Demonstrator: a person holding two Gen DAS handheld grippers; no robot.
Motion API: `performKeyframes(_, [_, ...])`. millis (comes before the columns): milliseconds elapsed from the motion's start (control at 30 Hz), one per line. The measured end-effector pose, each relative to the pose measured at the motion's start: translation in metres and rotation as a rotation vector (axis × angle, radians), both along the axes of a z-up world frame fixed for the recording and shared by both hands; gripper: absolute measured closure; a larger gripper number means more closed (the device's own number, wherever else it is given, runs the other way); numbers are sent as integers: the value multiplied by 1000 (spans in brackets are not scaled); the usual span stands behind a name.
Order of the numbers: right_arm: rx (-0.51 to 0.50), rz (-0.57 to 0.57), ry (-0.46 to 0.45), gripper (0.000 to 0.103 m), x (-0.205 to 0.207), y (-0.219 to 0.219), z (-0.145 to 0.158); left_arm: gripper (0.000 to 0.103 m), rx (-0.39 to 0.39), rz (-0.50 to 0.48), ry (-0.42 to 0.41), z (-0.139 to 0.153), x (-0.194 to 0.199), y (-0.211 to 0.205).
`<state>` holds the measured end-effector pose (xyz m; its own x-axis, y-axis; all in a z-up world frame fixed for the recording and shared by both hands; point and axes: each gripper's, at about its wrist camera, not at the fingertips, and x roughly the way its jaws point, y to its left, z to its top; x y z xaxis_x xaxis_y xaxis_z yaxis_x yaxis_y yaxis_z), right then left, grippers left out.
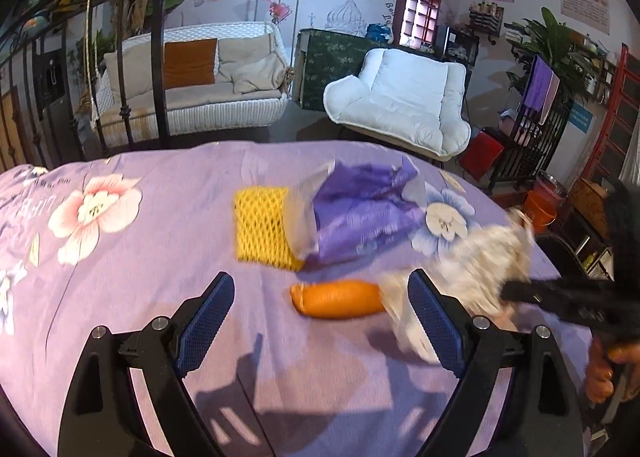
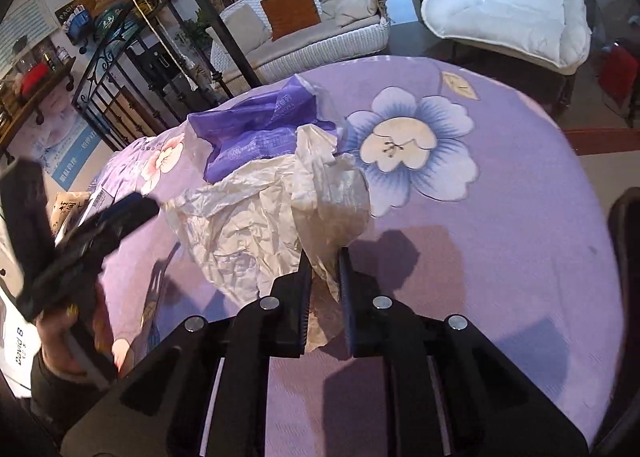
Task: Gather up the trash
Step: 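Grasp the purple plastic bag with the left tool while the right tool grasps the crumpled beige paper, then carry the beige paper and purple bag over the bin and open both tools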
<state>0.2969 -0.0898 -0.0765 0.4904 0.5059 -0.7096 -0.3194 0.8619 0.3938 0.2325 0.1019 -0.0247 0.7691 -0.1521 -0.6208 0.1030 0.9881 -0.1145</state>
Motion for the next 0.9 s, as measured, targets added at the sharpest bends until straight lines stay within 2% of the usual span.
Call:
performKeyframes(133, [-4,-46,-8,88,-15,-27,6,16,-16,-7,11,0,34,-2])
performKeyframes(233, [30,-81,-2,88,-24,-44,8,27,14,-18,25,-6,61,-8])
performKeyframes(300, [27,-106,-17,88,-32,-51,10,41,26,-11,58,-14,77,-10])
performKeyframes(367, [24,-122,-33,88,-40,-54,12,50,20,-10,88,-22,88,-11])
performKeyframes(467, [43,-147,-43,88,-51,-60,13,68,33,7,93,-28,92,-11])
performKeyframes(500, [55,-159,-47,88,-54,-64,13,77,27,15,92,-28,90,-9])
performKeyframes(533, [63,-169,-52,88,-57,-65,14,82,16,20,88,-27,88,-8])
performKeyframes(600, [70,-189,-65,88,-60,-70,16,84,8,18,69,-21,80,-7])
performKeyframes(733, [86,-208,-78,88,-65,-73,18,88,57,26,16,-8,60,-14])
performKeyframes(900, [78,-235,-106,88,-79,-80,20,88,39,44,-50,10,21,-21])
